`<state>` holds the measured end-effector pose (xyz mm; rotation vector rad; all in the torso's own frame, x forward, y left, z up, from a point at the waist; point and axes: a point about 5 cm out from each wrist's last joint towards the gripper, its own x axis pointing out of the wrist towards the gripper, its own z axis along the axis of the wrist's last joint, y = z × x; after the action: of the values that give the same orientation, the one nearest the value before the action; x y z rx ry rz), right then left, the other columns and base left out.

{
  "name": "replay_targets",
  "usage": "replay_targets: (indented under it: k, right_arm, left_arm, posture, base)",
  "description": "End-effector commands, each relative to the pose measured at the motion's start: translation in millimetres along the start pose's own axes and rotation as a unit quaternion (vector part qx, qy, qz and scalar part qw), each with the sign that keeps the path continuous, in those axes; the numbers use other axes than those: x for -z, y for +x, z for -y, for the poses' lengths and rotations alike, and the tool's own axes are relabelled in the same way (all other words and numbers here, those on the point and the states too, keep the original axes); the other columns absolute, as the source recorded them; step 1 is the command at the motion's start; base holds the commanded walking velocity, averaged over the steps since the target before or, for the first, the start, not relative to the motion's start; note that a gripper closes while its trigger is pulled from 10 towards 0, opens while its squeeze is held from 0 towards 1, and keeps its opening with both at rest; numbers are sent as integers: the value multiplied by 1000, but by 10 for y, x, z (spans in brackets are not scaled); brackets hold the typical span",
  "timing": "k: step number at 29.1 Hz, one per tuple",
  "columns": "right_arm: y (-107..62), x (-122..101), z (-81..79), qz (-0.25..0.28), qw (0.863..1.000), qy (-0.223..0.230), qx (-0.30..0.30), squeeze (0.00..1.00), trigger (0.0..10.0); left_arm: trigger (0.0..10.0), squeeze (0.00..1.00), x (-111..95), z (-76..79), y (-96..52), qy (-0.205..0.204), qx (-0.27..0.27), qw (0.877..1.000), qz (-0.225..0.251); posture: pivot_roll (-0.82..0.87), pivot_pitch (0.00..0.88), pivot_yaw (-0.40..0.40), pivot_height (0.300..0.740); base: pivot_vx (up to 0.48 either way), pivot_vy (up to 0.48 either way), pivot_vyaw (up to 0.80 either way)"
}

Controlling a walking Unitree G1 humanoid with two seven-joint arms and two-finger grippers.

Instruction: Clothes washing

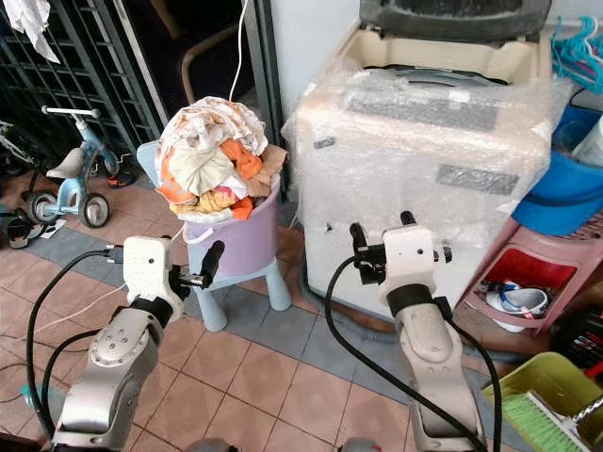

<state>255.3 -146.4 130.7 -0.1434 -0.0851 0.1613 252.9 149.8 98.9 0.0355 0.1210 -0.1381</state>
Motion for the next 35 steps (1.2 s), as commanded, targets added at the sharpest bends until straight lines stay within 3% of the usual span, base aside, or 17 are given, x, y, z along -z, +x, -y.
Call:
replay_targets:
  k: [1,7,10,12,13,20,27,35]
  right_arm:
    - [12,1,83,-2,1000,-10,12,0,10000]
    - [66,-1,114,-7,999,-38,29,0,10000]
    - [97,0,91,-1,999,-29,29,0,10000]
    - [112,-23,75,9,998,-46,35,0,10000]
    - [109,-10,66,0,999,-30,36,0,10000]
    - [106,-32,46,8,998,-57,8,0,10000]
    - [148,-55,60,16,998,-54,16,0,10000]
    - [202,-63,22,21,999,-49,9,0,10000]
  left_arm:
    - [10000,0,-71,80,50,-3,18,1000,20]
    - [10000,0,-104,73,64,-12,21,999,26]
    - [10000,0,-84,44,50,-13,15,1000,23]
    - [10000,0,-60,33,38,-13,9,1000,19]
    - [10000,0,-60,35,39,-13,8,1000,20]
    - [10000,0,-63,61,66,-20,8,1000,19]
    - [10000,0,-66,101,91,-23,15,999,17]
    - [10000,0,-63,117,100,-27,16,999,15]
  posture:
    - [-87,17,41,740]
    - [-85,18,38,740]
    - [-83,20,36,740]
    - [-81,22,35,740]
    - [-81,22,35,740]
    - [-83,26,36,740]
    - [-82,28,37,740]
    - [-75,25,34,740]
  base:
    - [0,0,0]
    - [293,0,0]
    - [454,0,0]
    - [454,0,0]
    - [454,0,0]
    - [447,0,0]
    - [397,268,778]
    - [392,275,0]
